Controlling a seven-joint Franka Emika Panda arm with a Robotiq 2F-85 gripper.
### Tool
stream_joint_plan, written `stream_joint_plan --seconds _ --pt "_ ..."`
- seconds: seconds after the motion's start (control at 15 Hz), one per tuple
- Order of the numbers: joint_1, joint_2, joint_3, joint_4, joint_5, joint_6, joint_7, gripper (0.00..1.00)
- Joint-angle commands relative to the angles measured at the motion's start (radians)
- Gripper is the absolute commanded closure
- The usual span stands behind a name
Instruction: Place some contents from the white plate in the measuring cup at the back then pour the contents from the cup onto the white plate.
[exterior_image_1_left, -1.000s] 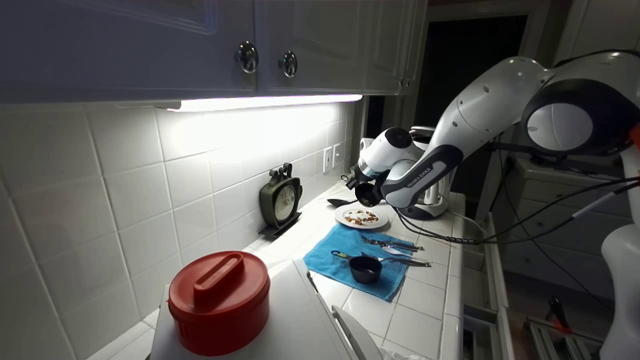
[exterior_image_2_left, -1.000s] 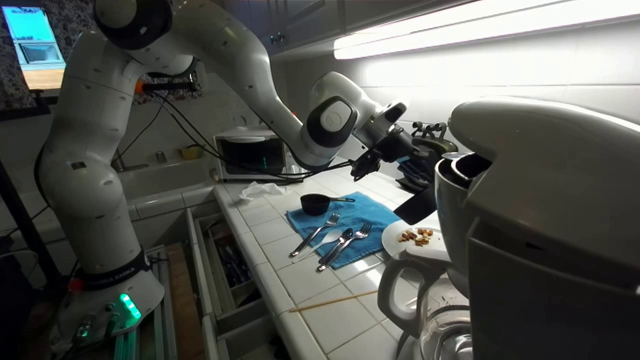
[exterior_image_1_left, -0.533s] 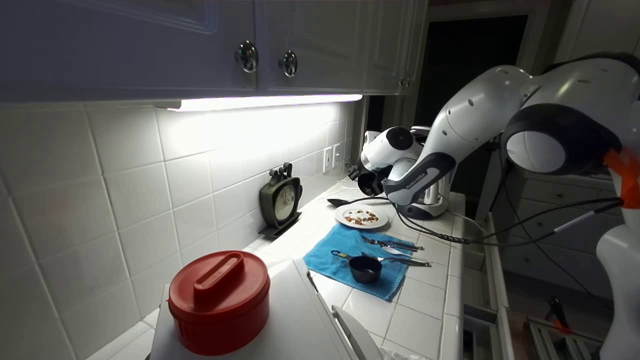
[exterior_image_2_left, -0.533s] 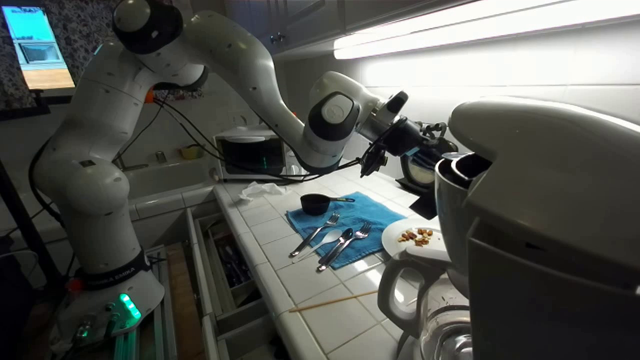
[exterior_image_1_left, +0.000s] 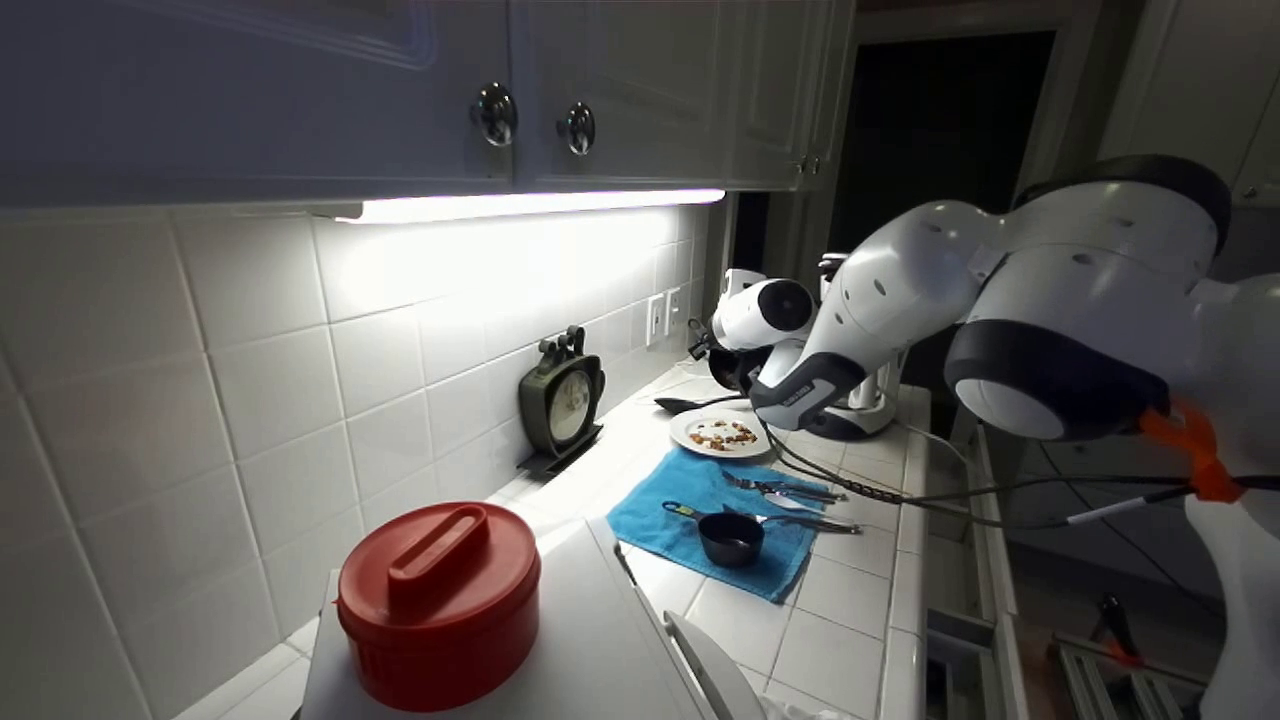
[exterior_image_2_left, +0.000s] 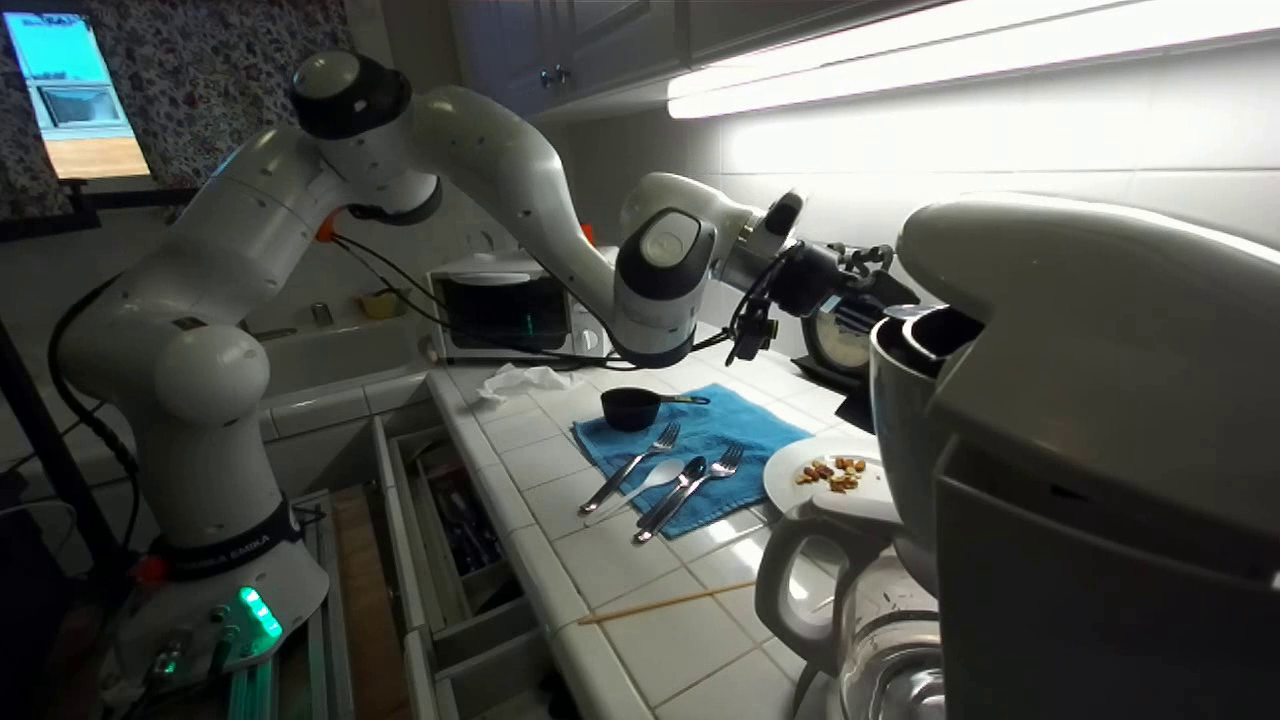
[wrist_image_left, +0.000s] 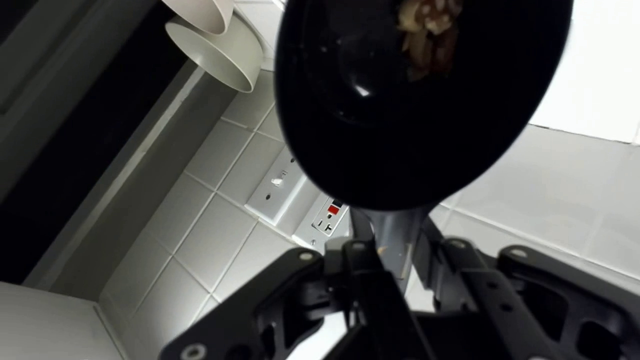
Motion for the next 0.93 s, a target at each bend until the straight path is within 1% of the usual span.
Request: stream_joint_plan --seconds 0.0,0.13,0.27,0.6,0.87 --pt "0.031 0.101 -0.024 0.003 0.225 0.045 -0.107 0.93" --pt "0.043 0.130 -0.028 -0.001 0.309 0.056 -0.144 0.93" --pt "0.057 0.156 -0.037 -0.005 0.369 0.066 -0.166 0.93" --pt "0.094 0.218 -0.077 -0.024 0.488 0.113 -0.189 0.93" --pt "0.120 0.254 -0.101 -0.043 0.559 0.140 -0.197 0.93"
